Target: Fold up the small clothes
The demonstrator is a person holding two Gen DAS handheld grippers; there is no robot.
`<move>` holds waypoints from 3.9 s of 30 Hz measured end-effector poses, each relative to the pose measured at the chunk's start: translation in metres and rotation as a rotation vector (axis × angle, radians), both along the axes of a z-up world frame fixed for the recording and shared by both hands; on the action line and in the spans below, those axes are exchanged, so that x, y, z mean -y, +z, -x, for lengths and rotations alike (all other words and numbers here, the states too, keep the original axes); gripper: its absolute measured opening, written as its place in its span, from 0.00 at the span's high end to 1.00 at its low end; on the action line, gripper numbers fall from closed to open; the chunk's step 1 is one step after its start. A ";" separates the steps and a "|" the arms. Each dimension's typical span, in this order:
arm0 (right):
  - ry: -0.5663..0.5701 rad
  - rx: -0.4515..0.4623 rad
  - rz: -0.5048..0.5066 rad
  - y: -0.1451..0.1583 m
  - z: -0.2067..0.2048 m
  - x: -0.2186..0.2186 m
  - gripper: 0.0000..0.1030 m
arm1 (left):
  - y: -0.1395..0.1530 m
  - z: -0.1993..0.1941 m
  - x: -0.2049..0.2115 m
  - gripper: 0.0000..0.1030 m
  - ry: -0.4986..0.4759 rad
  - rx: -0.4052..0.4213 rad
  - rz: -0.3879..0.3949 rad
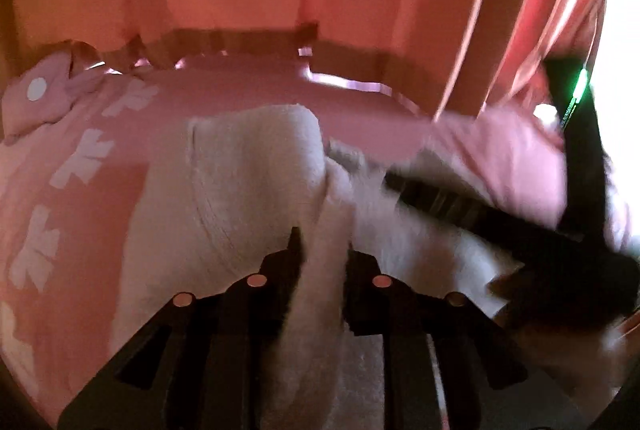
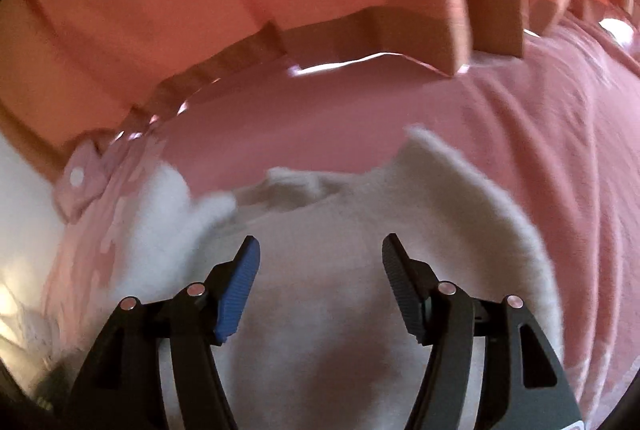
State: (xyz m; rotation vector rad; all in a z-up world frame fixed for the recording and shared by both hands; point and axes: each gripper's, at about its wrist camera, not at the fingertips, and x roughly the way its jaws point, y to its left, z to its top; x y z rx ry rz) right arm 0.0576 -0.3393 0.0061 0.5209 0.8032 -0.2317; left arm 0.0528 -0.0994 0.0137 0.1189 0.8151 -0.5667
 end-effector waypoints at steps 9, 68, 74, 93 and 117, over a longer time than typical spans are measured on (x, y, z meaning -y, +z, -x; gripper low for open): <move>0.220 0.076 -0.077 0.022 0.016 -0.011 0.29 | 0.038 0.059 -0.048 0.36 -0.043 0.044 0.025; 0.310 -0.182 0.078 -0.011 0.133 0.015 0.81 | -0.004 0.090 -0.021 0.51 -0.076 -0.115 -0.131; 0.286 -0.098 0.107 0.030 0.149 0.027 0.69 | 0.049 0.110 -0.040 0.51 -0.132 -0.089 -0.010; 0.226 -0.023 -0.028 0.021 0.024 0.066 0.87 | -0.007 0.035 0.051 0.30 0.013 0.078 -0.219; 0.221 -0.100 -0.168 -0.007 0.168 0.044 0.51 | 0.006 0.107 -0.009 0.19 -0.069 -0.017 -0.166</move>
